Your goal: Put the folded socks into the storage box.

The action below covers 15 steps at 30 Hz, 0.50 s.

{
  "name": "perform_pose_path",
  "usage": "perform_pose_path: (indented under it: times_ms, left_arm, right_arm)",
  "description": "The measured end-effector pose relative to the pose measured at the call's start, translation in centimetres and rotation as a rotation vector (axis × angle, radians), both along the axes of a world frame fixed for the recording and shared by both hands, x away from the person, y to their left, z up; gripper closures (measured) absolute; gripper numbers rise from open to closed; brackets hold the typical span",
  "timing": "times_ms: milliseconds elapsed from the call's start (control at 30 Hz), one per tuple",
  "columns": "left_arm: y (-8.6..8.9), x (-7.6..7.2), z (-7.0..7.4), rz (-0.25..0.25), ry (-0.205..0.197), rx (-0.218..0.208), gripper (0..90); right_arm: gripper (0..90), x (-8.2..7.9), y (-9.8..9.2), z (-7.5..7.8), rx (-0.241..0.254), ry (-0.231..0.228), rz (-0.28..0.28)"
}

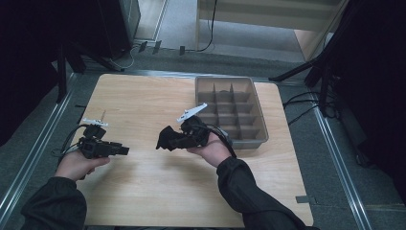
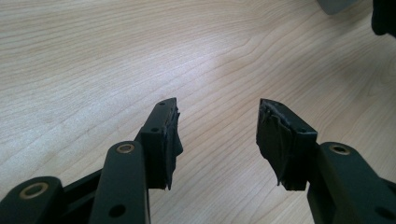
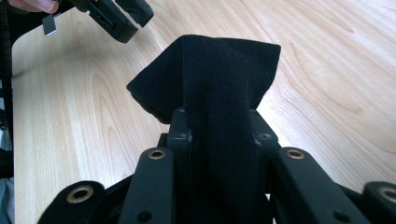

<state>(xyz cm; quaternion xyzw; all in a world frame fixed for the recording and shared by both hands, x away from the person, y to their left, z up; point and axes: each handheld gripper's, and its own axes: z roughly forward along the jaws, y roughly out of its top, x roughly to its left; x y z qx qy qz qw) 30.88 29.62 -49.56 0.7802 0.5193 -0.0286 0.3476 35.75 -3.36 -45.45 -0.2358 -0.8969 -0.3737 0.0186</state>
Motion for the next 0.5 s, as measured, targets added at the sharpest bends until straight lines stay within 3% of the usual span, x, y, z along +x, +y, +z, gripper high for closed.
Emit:
perform_pose_path:
  times_ms: [500]
  left_arm:
    - [0.0, 0.0, 0.0, 0.001, -0.005, 0.001, 47.8]
  right_arm:
    - [69.3, 0.8, -3.1, 1.4, 0.001, -0.021, -0.046]
